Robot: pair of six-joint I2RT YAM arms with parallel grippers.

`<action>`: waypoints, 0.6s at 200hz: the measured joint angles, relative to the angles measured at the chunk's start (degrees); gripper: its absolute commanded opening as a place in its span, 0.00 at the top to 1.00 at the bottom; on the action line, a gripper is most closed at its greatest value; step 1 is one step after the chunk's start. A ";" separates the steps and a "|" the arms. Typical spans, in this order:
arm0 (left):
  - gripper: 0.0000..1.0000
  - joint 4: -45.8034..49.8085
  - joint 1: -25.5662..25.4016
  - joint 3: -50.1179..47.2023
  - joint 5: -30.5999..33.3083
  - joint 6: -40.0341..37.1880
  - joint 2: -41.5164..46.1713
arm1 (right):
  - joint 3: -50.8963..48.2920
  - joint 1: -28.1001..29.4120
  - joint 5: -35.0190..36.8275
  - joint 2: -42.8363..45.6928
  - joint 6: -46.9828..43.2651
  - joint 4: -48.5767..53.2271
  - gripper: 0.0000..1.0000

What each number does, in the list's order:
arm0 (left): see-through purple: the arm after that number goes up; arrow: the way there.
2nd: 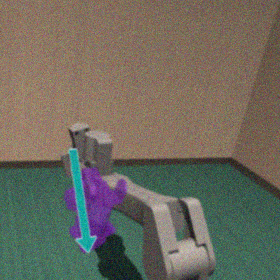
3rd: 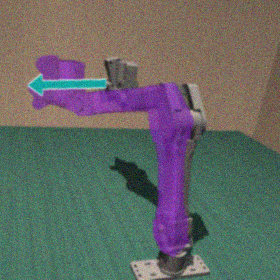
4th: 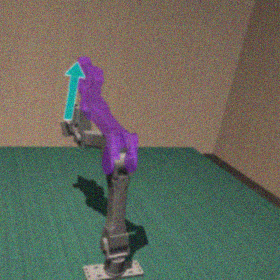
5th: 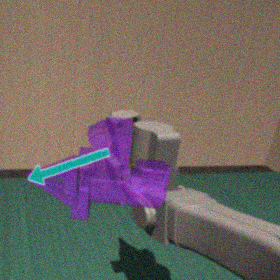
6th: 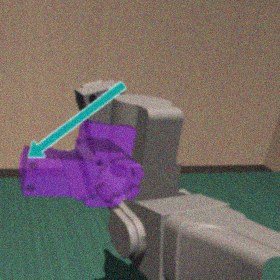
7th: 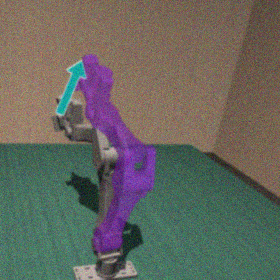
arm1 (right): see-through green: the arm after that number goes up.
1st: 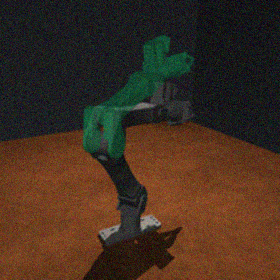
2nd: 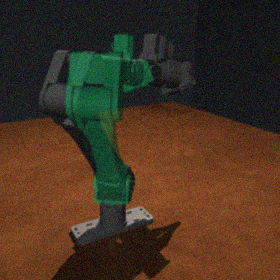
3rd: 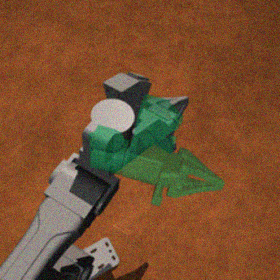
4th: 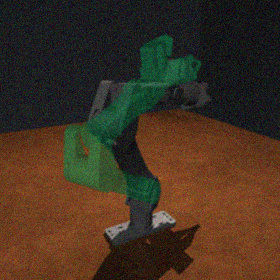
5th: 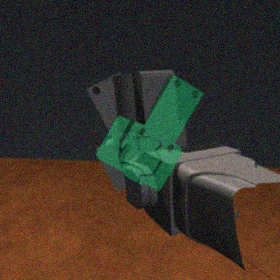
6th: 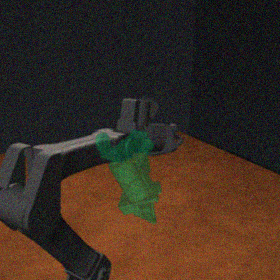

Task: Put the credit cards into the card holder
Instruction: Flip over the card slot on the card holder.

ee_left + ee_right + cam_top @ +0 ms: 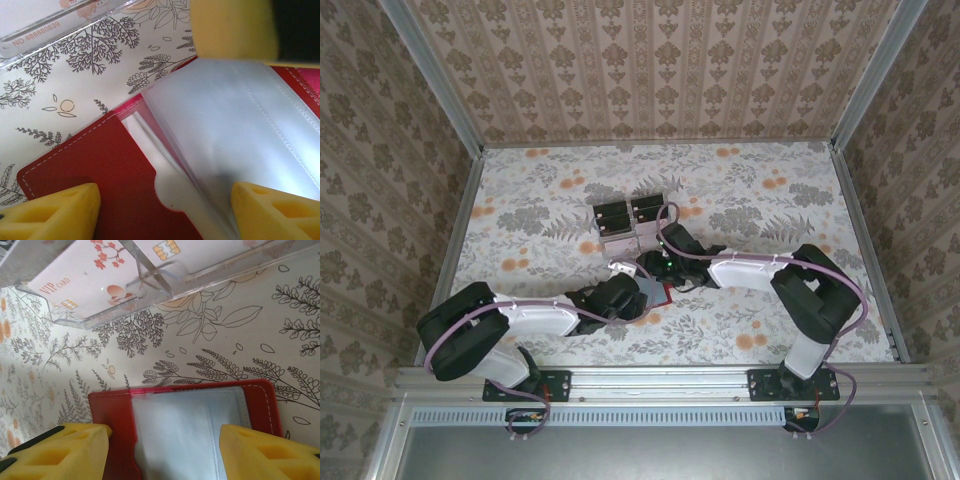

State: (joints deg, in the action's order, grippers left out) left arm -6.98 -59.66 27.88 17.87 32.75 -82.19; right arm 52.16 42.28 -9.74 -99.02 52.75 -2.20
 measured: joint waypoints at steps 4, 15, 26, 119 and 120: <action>0.29 -0.02 0.00 -0.02 0.00 0.00 0.00 | -0.11 0.04 -0.02 -0.17 0.00 -0.28 0.38; 0.29 -0.02 0.00 -0.02 0.00 0.00 0.00 | -0.37 0.09 -0.07 -0.55 0.17 -0.61 0.38; 0.29 -0.02 0.00 -0.02 0.00 0.00 0.00 | -0.72 0.09 -0.13 -0.92 0.24 -1.07 0.38; 0.29 -0.17 0.00 -0.09 0.00 0.00 0.00 | -1.03 0.57 -1.55 -2.99 1.53 -5.77 0.38; 0.29 -0.17 0.00 -0.09 0.00 0.00 0.00 | -1.03 0.57 -1.57 -2.99 1.55 -5.79 0.38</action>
State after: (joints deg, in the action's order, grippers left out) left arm -7.16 -59.66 27.79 17.87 32.75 -82.19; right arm 51.13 42.85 -11.31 -102.02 54.30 -7.99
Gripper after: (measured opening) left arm 0.713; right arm 0.617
